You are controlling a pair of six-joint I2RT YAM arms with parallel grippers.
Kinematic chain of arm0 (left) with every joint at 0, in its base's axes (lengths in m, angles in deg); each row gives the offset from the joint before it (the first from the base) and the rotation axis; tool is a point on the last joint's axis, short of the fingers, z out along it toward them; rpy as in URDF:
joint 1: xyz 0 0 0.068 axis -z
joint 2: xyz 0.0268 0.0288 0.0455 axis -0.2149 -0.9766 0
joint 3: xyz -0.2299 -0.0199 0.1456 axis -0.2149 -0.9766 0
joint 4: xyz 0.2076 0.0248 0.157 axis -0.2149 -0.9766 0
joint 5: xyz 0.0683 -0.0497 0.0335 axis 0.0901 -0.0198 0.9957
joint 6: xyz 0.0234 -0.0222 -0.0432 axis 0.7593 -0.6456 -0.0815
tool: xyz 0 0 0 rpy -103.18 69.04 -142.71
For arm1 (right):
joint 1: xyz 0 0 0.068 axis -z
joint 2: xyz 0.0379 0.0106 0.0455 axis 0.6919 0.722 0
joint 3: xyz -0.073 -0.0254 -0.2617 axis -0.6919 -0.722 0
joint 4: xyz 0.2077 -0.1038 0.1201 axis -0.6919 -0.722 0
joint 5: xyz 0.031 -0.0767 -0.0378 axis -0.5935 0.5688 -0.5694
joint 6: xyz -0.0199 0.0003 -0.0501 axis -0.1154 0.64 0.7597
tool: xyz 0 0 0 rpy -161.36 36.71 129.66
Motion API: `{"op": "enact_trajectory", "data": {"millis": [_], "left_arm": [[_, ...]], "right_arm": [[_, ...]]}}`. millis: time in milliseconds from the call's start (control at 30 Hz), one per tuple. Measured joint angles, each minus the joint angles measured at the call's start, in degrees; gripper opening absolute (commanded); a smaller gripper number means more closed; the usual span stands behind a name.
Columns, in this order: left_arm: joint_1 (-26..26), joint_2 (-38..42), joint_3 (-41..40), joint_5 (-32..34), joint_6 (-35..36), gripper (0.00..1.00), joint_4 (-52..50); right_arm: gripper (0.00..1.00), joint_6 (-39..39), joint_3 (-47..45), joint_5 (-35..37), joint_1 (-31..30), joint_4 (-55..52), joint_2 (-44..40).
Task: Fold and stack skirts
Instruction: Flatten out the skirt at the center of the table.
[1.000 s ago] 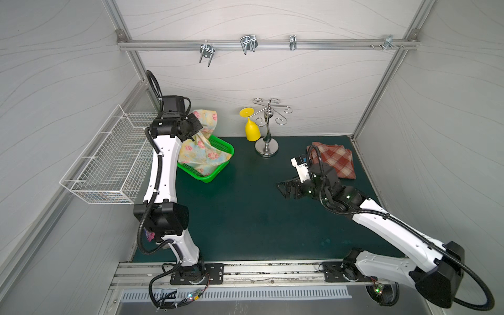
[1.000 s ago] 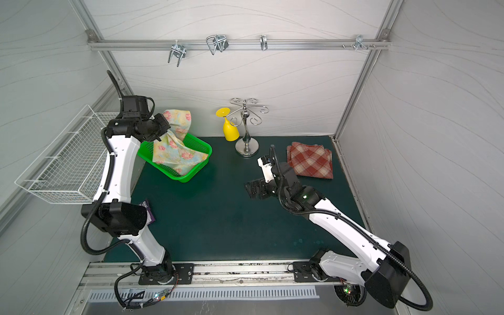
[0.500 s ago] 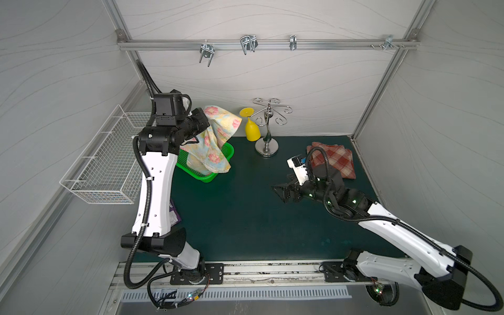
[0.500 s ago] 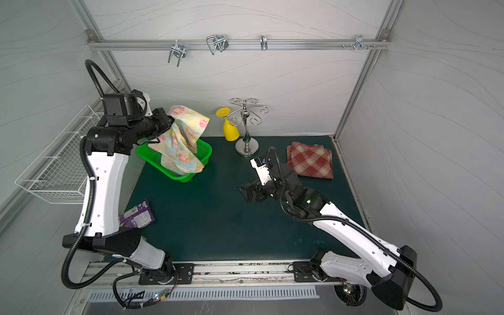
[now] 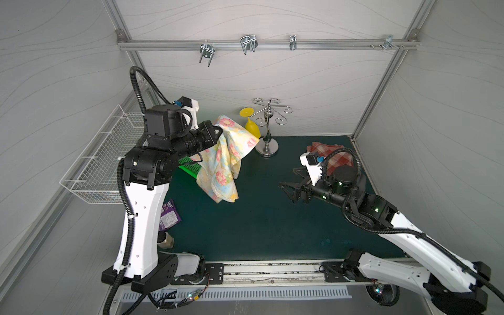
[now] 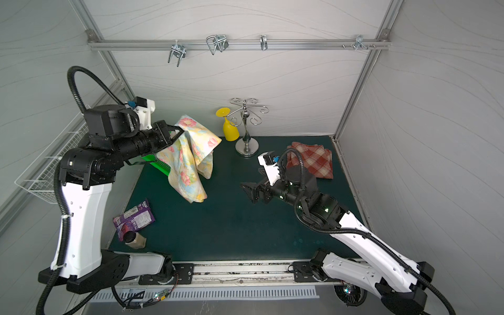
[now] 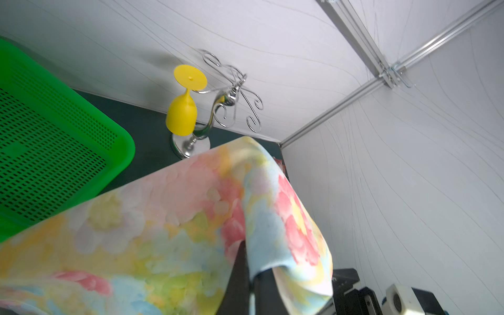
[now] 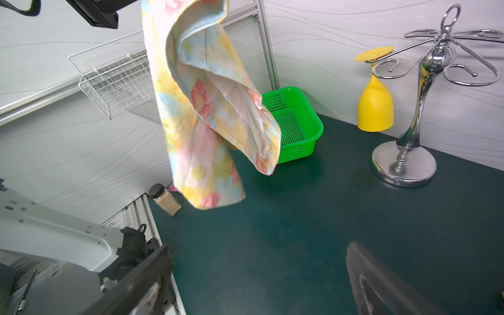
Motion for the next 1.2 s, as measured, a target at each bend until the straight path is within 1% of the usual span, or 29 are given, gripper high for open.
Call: {"op": "enact_trajectory", "data": {"millis": [133, 233, 333, 367, 533, 633, 700, 767, 900, 1067, 1133, 1200], "left_arm": [[4.4, -0.7, 0.7, -0.5, -0.4, 0.0, -1.1], [6.3, -0.1, -2.7, -1.1, -0.7, 0.0, 0.1], [6.7, 1.1, -11.5, -2.5, -0.9, 0.0, 3.6], [6.9, 1.2, -15.5, -2.8, -1.0, 0.0, 5.1], [7.5, -0.8, -32.4, -2.8, -0.9, 0.0, 11.1], [7.6, -1.9, -39.6, -2.7, -1.0, 0.0, 14.2], [7.6, -2.4, -42.9, -2.7, -0.9, 0.0, 16.1], [7.7, -3.2, -44.9, -2.7, -0.9, 0.0, 17.5], [8.5, -4.1, -45.4, -2.6, -0.9, 0.0, 19.7], [10.2, -3.9, -45.4, -2.6, -0.9, 0.0, 21.3], [10.4, -3.5, -45.4, -2.4, -0.9, 0.0, 21.4], [10.4, -3.0, -45.4, -2.2, -0.8, 0.0, 21.4]], "right_arm": [[0.99, 1.2, 0.0, 0.2, 0.0, 0.1, -0.5], [0.99, 1.9, 0.0, 0.8, 0.0, 0.2, -1.4], [0.99, 2.6, -0.1, 2.4, 0.0, 0.5, -2.2], [0.99, 2.8, -0.2, 3.1, -0.1, 0.5, -2.3], [0.99, 3.3, -1.4, 6.6, -0.1, 0.6, -2.3], [0.99, 3.4, -3.0, 7.6, -0.1, 0.8, -2.1], [0.99, 3.4, -4.6, 8.0, -0.1, 0.9, -1.9], [0.99, 3.3, -6.5, 8.1, -0.1, 1.1, -1.4], [0.99, 2.8, -10.3, 6.6, -0.1, 2.6, 0.6], [0.99, 2.4, -12.4, 1.5, -0.1, 4.9, 7.0], [0.99, 2.8, -11.8, -1.1, 0.1, 5.5, 10.4], [0.97, 2.9, -10.1, -3.7, 0.6, 5.7, 13.9]]}}
